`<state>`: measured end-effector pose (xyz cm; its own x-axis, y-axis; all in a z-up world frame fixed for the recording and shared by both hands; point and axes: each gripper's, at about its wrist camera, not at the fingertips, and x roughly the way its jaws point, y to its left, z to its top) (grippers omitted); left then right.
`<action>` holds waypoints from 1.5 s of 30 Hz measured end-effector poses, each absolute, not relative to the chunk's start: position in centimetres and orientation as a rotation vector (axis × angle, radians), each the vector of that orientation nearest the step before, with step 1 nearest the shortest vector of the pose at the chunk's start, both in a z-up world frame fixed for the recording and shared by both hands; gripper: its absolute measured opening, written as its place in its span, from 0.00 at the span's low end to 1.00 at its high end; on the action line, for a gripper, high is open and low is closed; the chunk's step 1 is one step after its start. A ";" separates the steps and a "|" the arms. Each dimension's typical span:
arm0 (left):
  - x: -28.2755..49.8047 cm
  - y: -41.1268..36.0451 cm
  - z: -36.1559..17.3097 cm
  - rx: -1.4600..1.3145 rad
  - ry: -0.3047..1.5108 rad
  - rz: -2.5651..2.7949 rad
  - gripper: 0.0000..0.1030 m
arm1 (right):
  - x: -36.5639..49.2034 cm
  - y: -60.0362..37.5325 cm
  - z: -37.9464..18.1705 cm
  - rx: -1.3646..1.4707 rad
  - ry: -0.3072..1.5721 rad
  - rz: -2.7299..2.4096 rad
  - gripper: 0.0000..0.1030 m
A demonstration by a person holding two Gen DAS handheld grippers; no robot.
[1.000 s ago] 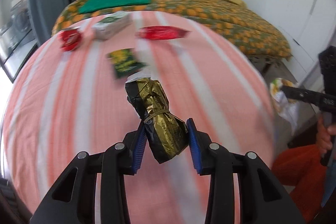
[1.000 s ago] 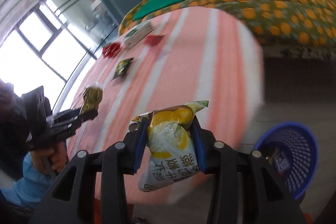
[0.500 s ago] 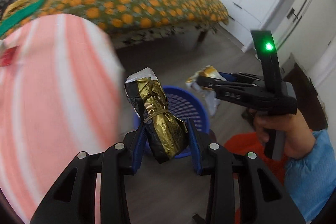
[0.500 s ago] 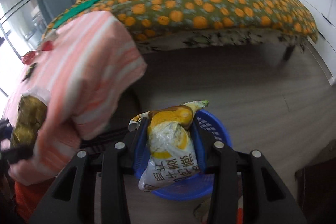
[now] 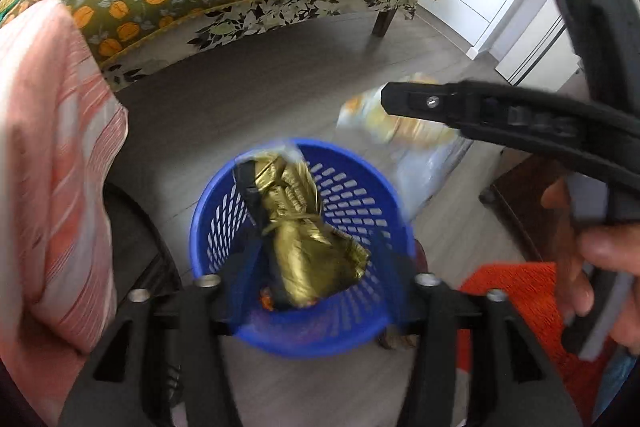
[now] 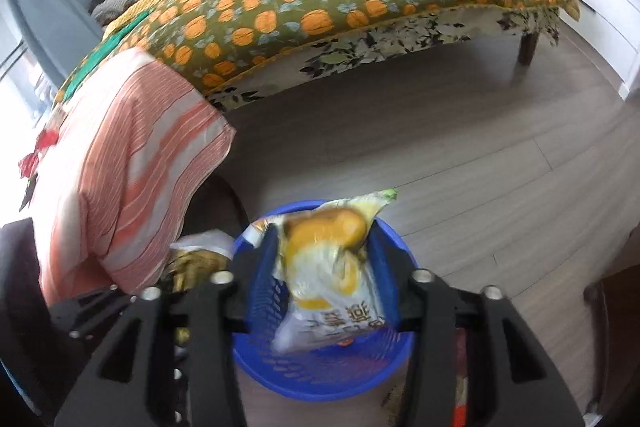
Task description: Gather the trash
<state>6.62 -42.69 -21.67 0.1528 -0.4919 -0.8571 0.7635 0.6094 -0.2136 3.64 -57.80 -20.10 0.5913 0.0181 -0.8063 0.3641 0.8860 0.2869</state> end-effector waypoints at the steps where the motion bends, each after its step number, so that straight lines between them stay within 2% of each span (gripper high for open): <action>1: 6.8 -43.0 -21.9 0.301 1.081 -0.917 0.69 | 3.5 -58.0 -20.0 0.469 0.914 -0.214 0.81; 3: 6.7 -42.7 -21.9 0.297 1.071 -0.911 0.77 | 2.9 -58.6 -19.5 0.489 0.890 -0.231 0.81; 6: 5.9 -41.4 -20.5 0.246 1.028 -0.914 0.90 | 2.0 -59.3 -18.1 0.476 0.842 -0.291 0.89; 8: 5.1 -40.1 -18.7 0.206 0.969 -0.932 0.95 | 1.2 -59.4 -17.1 0.465 0.800 -0.332 0.90; 15: 0.7 -35.2 -11.8 0.177 0.777 -0.985 0.95 | -1.2 -57.1 -12.1 0.404 0.586 -0.312 0.96; 19: -0.4 -31.6 -9.5 0.158 0.730 -0.995 0.95 | -1.0 -54.6 -10.0 0.358 0.521 -0.253 0.96; 23: 0.9 -27.7 -9.3 0.153 0.769 -0.898 0.95 | 0.6 -51.0 -9.5 0.264 0.561 -0.286 0.96; 27: 3.1 -21.9 -10.0 0.151 0.798 -0.712 0.95 | 3.6 -46.6 -10.9 0.332 0.649 -0.111 0.96; 37: 8.9 -5.9 -11.5 -0.010 0.902 -0.326 0.95 | 13.1 -29.3 -10.7 0.139 0.817 0.169 0.96; 45: 12.0 0.0 -11.1 -0.045 0.921 -0.257 0.95 | 18.9 -22.7 -13.3 -0.016 0.918 0.193 0.96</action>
<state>12.00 0.05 -11.10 0.5767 -0.2390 -0.7812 0.2008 0.9684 -0.1481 18.94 -22.69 -13.29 0.5913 0.1590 -0.7906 -0.1731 0.9825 0.0682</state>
